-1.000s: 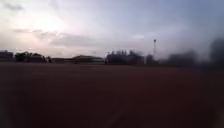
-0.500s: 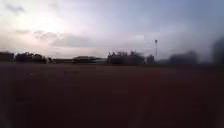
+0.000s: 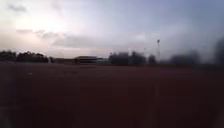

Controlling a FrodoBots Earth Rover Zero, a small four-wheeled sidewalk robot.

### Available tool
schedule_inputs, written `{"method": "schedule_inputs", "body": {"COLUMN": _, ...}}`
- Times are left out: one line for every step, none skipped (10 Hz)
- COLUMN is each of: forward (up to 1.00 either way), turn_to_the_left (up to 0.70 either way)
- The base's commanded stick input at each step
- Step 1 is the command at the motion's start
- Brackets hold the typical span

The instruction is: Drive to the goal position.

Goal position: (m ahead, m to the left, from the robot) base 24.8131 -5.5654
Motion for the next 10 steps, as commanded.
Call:
{"method": "schedule_inputs", "body": {"forward": 0.7, "turn_to_the_left": 0.0}}
{"method": "schedule_inputs", "body": {"forward": 0.7, "turn_to_the_left": 0.0}}
{"method": "schedule_inputs", "body": {"forward": 0.7, "turn_to_the_left": 0.0}}
{"method": "schedule_inputs", "body": {"forward": 0.7, "turn_to_the_left": 0.0}}
{"method": "schedule_inputs", "body": {"forward": 0.7, "turn_to_the_left": 0.0}}
{"method": "schedule_inputs", "body": {"forward": 0.7, "turn_to_the_left": 0.0}}
{"method": "schedule_inputs", "body": {"forward": 0.7, "turn_to_the_left": -0.14}}
{"method": "schedule_inputs", "body": {"forward": 0.7, "turn_to_the_left": -0.34}}
{"method": "schedule_inputs", "body": {"forward": 0.7, "turn_to_the_left": -0.35}}
{"method": "schedule_inputs", "body": {"forward": 0.7, "turn_to_the_left": -0.28}}
